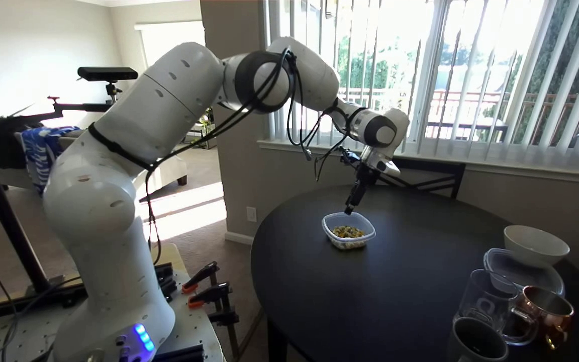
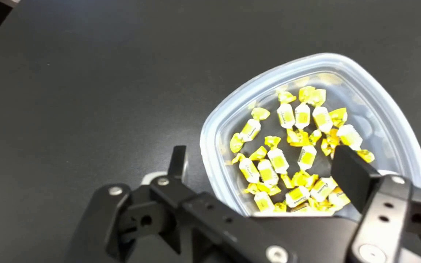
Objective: Pour the candy out of the clear container and onto the table.
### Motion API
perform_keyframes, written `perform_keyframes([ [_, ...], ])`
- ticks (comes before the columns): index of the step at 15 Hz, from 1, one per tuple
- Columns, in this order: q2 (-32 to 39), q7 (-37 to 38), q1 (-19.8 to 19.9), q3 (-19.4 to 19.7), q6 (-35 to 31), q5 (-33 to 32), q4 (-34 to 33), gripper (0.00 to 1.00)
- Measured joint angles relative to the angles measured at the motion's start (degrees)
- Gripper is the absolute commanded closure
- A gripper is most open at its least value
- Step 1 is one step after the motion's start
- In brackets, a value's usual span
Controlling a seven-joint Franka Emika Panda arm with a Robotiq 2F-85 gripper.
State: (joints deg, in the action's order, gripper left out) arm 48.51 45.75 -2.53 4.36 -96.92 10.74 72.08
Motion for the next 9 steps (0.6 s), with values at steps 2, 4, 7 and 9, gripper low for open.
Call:
perform_keyframes([
  [2, 2.9, 0.6, -0.1, 0.4, 4.6, -2.5, -4.5, 0.00],
  [4, 5.7, 0.6, -0.7, 0.6, 9.2, -5.3, -8.9, 0.00],
  [7, 9.9, 0.3, -1.7, 0.6, 14.1, -8.5, -14.8, 0.00],
  [9, 12.7, -0.1, -2.0, 0.7, 16.1, -9.8, -18.1, 0.00],
])
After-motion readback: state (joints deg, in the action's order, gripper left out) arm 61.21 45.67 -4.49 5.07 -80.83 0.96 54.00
